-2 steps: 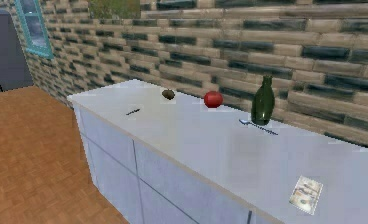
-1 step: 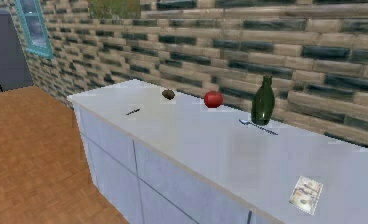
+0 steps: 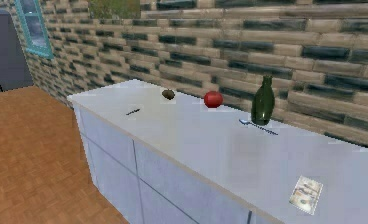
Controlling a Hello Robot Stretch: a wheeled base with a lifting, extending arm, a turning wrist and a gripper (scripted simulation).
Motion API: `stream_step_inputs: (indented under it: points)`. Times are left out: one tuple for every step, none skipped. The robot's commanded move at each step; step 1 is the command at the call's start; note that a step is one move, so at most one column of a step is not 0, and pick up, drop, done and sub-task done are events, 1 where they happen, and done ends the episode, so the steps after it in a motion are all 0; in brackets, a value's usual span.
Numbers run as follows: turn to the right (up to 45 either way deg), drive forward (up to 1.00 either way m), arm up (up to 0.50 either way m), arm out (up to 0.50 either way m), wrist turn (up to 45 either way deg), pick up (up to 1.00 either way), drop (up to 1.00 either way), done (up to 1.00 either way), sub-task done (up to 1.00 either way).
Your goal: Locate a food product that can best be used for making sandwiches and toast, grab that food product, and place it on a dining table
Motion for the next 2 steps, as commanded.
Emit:
stream_step_inputs:
  points:
    - [0.0,0.00,0.00,0.40,0.0,0.00,0.00,0.00,0.00]
    - [0.0,0.00,0.00,0.00,45.0,0.00,0.00,0.00,0.00]
